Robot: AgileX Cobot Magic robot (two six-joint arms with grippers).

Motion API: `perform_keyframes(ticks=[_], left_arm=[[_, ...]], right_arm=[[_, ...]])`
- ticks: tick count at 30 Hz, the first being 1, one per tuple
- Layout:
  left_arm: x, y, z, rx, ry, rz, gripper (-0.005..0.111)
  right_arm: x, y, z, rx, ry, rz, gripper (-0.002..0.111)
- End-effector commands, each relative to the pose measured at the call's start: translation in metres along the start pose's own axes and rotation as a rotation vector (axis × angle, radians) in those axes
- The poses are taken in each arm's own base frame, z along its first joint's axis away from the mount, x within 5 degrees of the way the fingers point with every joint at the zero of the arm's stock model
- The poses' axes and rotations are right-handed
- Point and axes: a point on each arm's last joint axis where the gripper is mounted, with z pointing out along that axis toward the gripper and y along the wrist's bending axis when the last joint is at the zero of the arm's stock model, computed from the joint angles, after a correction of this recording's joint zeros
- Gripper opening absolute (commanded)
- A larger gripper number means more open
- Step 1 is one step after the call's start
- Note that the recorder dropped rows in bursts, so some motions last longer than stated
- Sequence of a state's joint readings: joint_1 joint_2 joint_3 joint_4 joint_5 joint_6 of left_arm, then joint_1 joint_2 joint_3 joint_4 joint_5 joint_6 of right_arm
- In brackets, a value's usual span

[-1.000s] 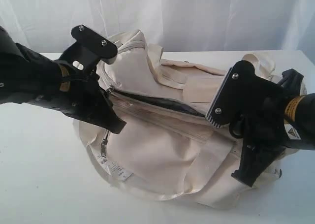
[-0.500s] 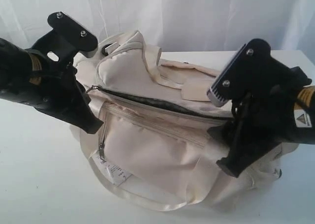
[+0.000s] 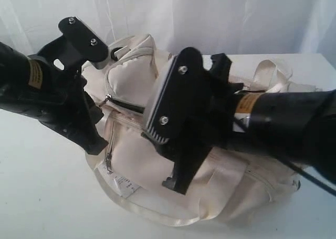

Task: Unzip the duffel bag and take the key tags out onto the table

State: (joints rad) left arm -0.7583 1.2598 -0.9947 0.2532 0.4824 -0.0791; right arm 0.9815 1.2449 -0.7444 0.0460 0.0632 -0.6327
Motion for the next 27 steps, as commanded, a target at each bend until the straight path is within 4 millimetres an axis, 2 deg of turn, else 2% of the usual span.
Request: perform_keyframes(ticks=[1,5,10,12,17,20,27], left_arm=[[0.004,-0.003,-0.004,0.027,0.022,-0.002,0.000],[0.004,-0.003,-0.004,0.028,0.028,0.002,0.000],[0.005,-0.003,-0.004,0.028,0.030,0.005,0.000],[0.005,-0.003,-0.004,0.028,0.030,0.005,0.000],[0.005,-0.003,-0.004,0.028,0.030,0.005,0.000],[0.005,-0.002,-0.004,0.021,0.030,0.020,0.000],[0.004,0.000,-0.004,-0.002,0.019,0.058,0.000]], right_arm=[[0.000,0.001,0.027,0.052,-0.070,-0.044,0.061],[0.003,0.003,0.046,0.037,-0.046,-0.045,0.061],[0.007,0.006,0.059,0.026,-0.029,-0.045,0.057],[0.007,0.006,0.059,0.028,-0.031,-0.045,0.049],[0.006,0.005,0.059,0.037,-0.043,-0.041,0.015],[0.008,0.006,0.059,0.021,-0.022,-0.039,0.000],[0.018,0.014,0.059,-0.065,0.090,-0.036,0.000]])
